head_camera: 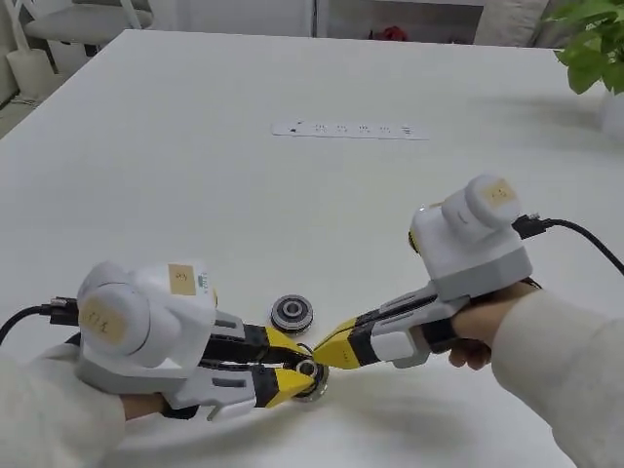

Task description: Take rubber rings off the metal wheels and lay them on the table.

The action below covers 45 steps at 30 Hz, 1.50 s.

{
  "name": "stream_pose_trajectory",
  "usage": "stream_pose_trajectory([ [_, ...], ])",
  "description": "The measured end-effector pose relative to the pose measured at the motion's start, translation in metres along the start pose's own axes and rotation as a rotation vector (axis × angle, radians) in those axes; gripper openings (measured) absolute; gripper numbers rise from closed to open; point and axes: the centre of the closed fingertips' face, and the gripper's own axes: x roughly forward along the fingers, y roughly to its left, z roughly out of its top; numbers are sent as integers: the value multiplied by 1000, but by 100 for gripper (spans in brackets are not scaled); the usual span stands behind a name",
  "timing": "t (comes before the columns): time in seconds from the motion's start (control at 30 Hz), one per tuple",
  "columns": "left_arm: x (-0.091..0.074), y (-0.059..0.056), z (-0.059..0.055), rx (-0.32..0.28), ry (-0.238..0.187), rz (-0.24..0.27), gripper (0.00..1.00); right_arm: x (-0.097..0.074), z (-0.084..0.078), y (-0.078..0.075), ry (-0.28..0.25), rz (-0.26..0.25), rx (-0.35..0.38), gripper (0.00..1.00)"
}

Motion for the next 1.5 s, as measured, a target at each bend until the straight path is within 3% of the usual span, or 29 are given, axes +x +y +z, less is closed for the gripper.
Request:
stream_pose_trajectory([
  [0.4,-4,-1,-1,5,31,-8,15,-1,-2,-1,5,-11,8,0],
  [0.53,-7,-3,1,34,45,-13,17,-2,-2,-3,5,-22,9,0],
  [0.73,-12,-8,9,4,23,-35,27,-3,-1,-3,-2,-25,12,0],
  [0.9,-21,0,23,-4,-19,0,36,-5,1,-3,-6,-26,11,0],
  [1.2,-38,9,35,-14,-46,48,45,-8,6,-1,-25,-27,6,0],
  [1.5,-61,15,37,-24,-59,119,56,-9,9,2,-34,-23,2,0],
])
